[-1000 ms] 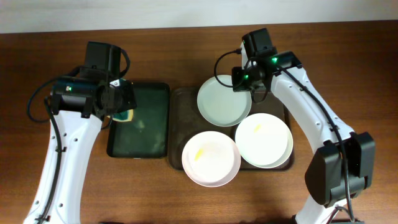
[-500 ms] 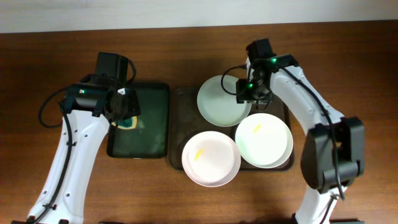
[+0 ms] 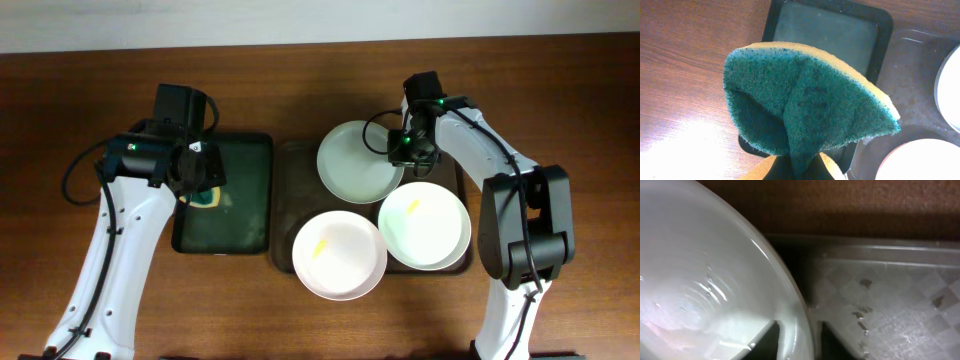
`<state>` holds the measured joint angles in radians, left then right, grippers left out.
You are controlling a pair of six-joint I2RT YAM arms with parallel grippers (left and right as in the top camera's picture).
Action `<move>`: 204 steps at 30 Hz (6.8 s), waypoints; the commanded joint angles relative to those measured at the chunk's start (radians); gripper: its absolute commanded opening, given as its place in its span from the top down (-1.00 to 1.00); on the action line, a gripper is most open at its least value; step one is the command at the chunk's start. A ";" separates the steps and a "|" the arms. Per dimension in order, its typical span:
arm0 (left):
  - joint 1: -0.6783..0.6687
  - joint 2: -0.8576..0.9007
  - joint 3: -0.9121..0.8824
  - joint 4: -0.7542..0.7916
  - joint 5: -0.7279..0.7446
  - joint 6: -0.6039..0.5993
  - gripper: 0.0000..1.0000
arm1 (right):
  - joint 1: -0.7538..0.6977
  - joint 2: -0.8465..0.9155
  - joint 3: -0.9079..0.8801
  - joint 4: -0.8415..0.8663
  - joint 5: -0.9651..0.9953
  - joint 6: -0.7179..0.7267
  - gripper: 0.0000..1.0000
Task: Clean dirty plates on tray and stack at the side
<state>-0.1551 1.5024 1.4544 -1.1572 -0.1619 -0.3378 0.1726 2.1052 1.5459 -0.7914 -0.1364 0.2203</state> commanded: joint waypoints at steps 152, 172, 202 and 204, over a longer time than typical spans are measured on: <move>0.013 -0.003 -0.003 0.128 0.247 -0.087 1.00 | -0.748 -0.197 -0.246 -0.081 -0.130 0.016 0.06; 0.013 -0.003 -0.003 0.102 0.218 -0.076 1.00 | -0.066 -0.780 -0.472 -0.563 -0.262 -0.032 0.07; 0.013 -0.003 -0.003 0.061 0.218 -0.076 1.00 | 0.368 -0.620 -0.632 -0.144 -0.051 0.500 0.26; 0.013 -0.003 -0.003 0.061 0.218 -0.076 1.00 | 0.392 -0.619 -0.639 -0.119 -0.021 0.542 0.27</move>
<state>-0.1394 1.5028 1.4498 -1.0988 0.0631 -0.4309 0.5335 1.4879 0.9226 -0.9295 -0.2195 0.6762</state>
